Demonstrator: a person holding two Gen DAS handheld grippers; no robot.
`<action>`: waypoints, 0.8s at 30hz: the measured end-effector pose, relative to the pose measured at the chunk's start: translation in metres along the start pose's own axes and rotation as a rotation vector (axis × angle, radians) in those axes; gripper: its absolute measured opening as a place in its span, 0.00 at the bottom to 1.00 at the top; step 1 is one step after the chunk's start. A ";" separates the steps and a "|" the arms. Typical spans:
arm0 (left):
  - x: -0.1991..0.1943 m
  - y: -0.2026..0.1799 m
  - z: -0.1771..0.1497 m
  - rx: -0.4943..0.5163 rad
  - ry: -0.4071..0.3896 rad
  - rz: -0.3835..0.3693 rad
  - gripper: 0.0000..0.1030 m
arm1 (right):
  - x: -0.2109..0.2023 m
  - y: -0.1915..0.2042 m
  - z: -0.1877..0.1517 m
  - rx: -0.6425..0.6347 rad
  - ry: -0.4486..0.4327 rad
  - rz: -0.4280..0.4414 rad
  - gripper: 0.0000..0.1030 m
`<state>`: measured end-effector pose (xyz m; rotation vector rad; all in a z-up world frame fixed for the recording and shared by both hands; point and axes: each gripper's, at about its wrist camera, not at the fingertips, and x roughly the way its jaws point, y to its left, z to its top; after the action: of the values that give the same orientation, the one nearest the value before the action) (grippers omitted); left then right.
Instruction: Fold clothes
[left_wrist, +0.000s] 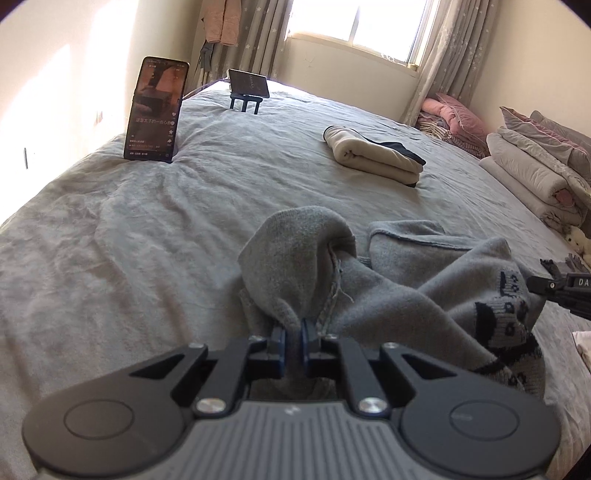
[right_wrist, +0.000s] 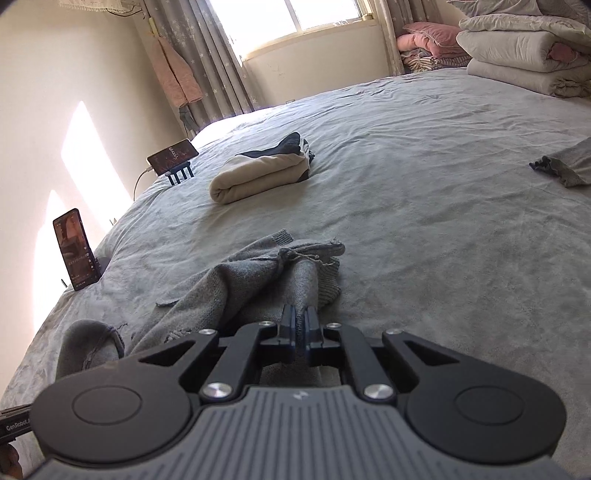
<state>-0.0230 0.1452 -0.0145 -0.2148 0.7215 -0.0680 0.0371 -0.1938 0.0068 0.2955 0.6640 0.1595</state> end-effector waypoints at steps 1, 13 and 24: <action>-0.001 0.002 -0.001 0.003 -0.001 -0.012 0.09 | 0.001 -0.001 -0.002 -0.009 0.010 0.001 0.07; 0.000 0.008 0.010 -0.103 -0.046 -0.067 0.39 | -0.006 0.004 0.005 -0.001 -0.055 0.078 0.50; 0.020 -0.002 0.027 -0.146 -0.024 0.024 0.43 | 0.024 0.073 0.009 -0.178 -0.057 0.170 0.50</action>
<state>0.0095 0.1448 -0.0074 -0.3459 0.7052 0.0098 0.0580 -0.1213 0.0231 0.1843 0.5637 0.3689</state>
